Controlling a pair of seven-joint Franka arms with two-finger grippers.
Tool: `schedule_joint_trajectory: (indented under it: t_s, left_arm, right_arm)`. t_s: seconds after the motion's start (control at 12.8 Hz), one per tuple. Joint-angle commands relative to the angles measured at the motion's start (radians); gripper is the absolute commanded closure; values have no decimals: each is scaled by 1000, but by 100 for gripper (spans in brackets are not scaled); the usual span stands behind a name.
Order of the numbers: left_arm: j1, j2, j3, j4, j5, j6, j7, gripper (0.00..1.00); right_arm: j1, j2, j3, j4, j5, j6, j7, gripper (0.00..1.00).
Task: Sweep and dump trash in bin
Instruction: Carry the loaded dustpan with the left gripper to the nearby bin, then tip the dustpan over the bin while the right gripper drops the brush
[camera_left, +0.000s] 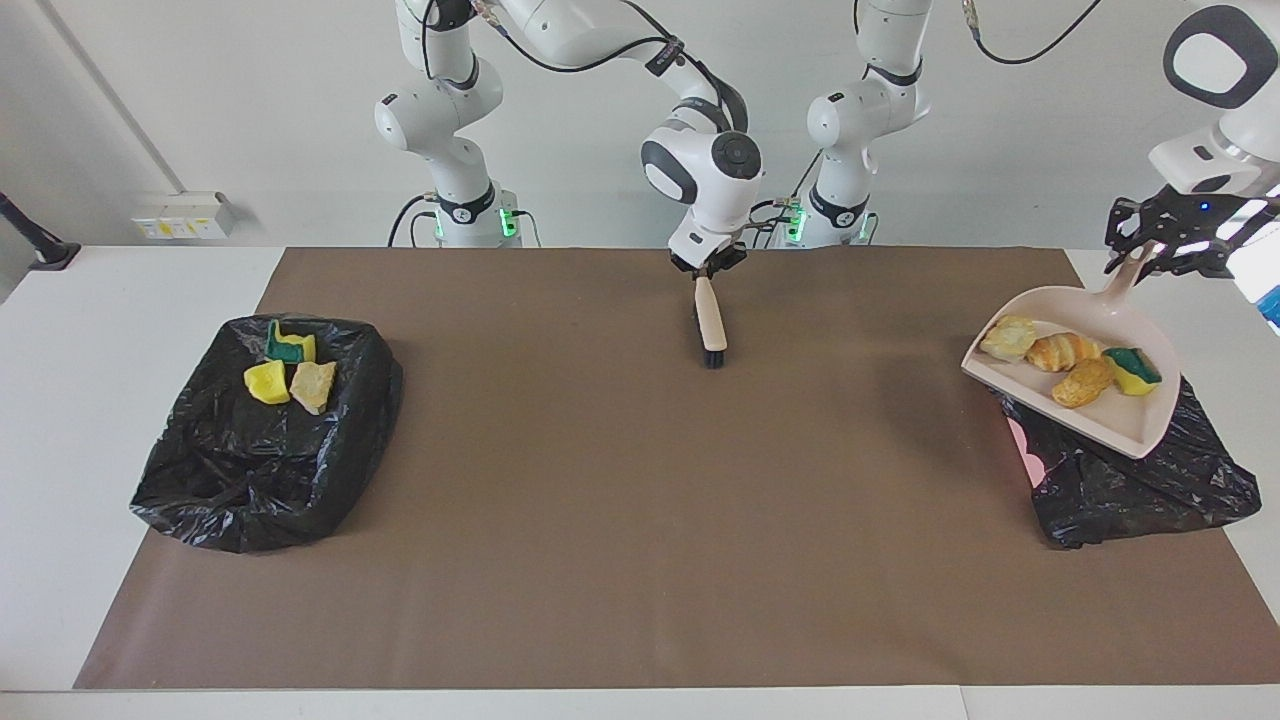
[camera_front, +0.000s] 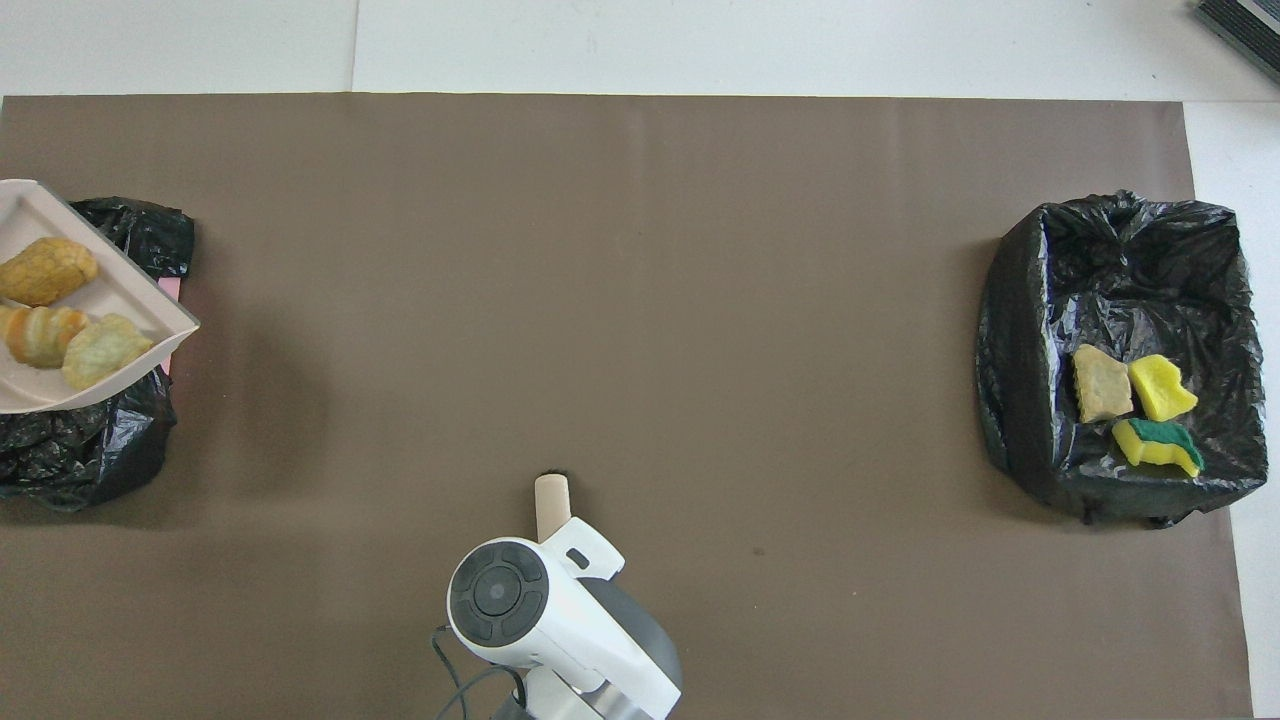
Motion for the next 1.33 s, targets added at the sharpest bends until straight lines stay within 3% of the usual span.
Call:
schedule_joint_trajectory:
  t_s: [0.0, 0.24, 0.47, 0.71, 1.02, 1.25]
  left_arm:
    - [68, 66, 30, 109, 35, -35, 186, 100]
    - [74, 182, 44, 219, 181, 1, 315, 100]
    - [68, 210, 49, 217, 313, 100, 331, 100]
    - [22, 245, 45, 204, 452, 175, 339, 100]
    - [-73, 270, 45, 195, 646, 186, 337, 100]
    - [-119, 272, 45, 203, 753, 167, 339, 100]
  right_arm:
    - [-13, -24, -3, 32, -1, -68, 21, 0]
    - [-45, -27, -9, 150, -39, -220, 19, 0]
    - [-131, -94, -4, 198, -48, -291, -3, 0]
    - [-217, -155, -7, 228, -50, -379, -150, 0]
    - [-349, -166, -7, 356, -79, -509, -339, 0]
    - [-476, -217, -10, 356, -79, -513, -444, 0]
